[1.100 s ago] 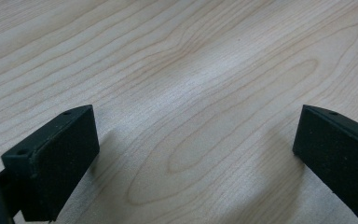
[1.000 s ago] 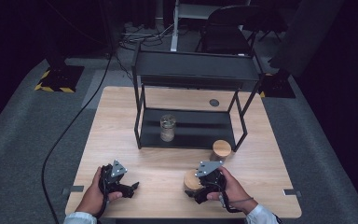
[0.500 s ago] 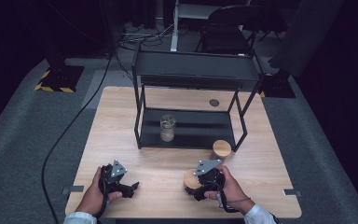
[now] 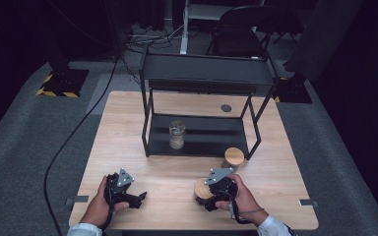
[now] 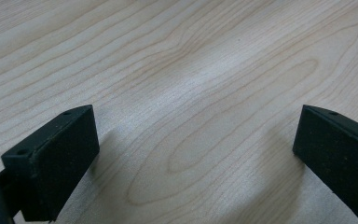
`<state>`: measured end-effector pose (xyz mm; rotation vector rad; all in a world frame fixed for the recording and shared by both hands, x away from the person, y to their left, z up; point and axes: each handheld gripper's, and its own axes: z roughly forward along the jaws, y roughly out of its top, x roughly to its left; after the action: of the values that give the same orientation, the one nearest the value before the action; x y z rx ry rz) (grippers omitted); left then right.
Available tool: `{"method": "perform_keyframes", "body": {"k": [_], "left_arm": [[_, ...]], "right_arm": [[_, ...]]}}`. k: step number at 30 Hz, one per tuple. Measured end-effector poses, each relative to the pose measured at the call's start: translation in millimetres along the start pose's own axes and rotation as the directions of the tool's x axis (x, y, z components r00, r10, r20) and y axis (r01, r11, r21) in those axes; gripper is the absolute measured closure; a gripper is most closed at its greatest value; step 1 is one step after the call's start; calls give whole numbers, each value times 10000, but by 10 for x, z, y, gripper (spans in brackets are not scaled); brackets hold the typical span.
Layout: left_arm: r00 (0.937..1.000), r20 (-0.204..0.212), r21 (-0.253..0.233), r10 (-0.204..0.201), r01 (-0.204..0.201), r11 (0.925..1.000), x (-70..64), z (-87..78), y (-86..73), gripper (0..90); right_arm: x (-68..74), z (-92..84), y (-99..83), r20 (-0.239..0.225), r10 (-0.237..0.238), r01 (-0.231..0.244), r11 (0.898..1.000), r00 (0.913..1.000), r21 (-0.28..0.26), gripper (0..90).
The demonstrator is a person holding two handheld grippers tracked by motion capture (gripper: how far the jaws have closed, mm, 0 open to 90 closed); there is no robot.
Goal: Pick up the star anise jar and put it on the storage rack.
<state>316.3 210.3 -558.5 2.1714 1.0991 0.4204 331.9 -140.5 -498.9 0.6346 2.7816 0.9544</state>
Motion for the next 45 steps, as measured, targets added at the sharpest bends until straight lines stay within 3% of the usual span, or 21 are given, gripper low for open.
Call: {"method": "perform_keyframes", "body": {"k": [13,25,33,45], "left_arm": [[10000,0,1,1,-1,10000,0,0,0,0],[10000,0,0,0,0,10000,0,0,0,0],[10000,1,2,4,-4,10000,0,0,0,0],[10000,-5,11,9,-9,10000,1,-1,0,0]], "right_arm": [[-83,-132,28,140,241,-239,9996,9996,-157,253],[-166,-259,187,396,341,-323,9985,9986,-443,253],[-296,-334,296,445,571,-544,9967,9974,-608,253],[-553,-435,493,876,690,-637,9960,9938,-624,253]]}}
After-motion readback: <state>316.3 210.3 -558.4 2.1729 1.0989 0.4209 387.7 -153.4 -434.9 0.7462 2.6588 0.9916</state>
